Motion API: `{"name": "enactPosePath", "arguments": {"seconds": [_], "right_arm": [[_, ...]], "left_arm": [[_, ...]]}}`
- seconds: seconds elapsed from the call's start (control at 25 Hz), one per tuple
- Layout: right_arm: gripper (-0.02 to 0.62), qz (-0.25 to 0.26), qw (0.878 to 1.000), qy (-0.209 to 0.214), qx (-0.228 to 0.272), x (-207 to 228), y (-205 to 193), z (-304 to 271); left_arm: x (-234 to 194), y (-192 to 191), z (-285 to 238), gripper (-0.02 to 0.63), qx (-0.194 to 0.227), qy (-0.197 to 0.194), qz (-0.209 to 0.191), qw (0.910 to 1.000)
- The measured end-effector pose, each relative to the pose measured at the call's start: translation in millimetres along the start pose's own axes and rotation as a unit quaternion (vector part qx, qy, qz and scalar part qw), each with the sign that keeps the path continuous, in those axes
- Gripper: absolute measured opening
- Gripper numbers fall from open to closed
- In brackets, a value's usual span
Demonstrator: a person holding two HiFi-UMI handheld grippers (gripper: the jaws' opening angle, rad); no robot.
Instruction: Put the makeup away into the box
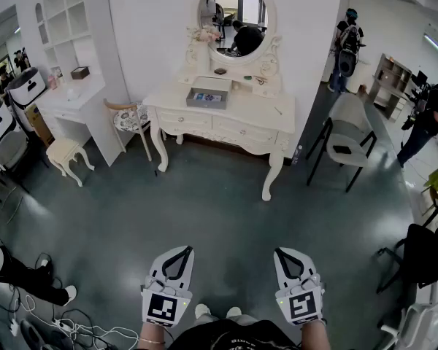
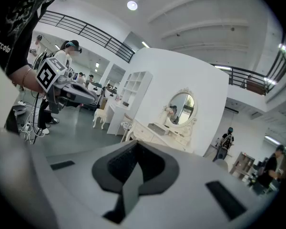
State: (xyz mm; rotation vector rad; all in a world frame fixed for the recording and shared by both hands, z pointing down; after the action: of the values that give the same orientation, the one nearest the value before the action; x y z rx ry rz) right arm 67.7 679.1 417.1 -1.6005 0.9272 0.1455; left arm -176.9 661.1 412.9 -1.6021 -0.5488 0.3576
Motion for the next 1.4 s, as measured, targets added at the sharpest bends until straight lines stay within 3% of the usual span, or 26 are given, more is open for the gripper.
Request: {"name": "enactPosePath", "arguments": {"seconds": [0.8, 1.4], "right_arm": [[0.012, -0.08, 0.996, -0.024, -0.012, -30.0, 13.9, -34.6], [0.011, -0.061, 0.998, -0.028, -0.013, -30.6, 17.9, -69.9]], "left_arm": [[-35.5, -19.6, -11.8, 0.016, -0.013, -0.051, -0.003, 0.9986], [-54.9, -33.8, -35.4, 0.016, -0.028, -0.066, -0.005, 0.9974]]}}
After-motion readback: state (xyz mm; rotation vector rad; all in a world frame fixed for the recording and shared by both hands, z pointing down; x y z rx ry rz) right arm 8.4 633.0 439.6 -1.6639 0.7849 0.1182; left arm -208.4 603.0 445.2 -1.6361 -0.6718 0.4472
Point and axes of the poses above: the fingertips, and each gripper's own axes: z backward along the fingers, x to its right, y out of its top, the point moved 5 cm from there along z, backward along the fingers, and after that the axes turned 9 degrees about z, right-handed, at the moved point
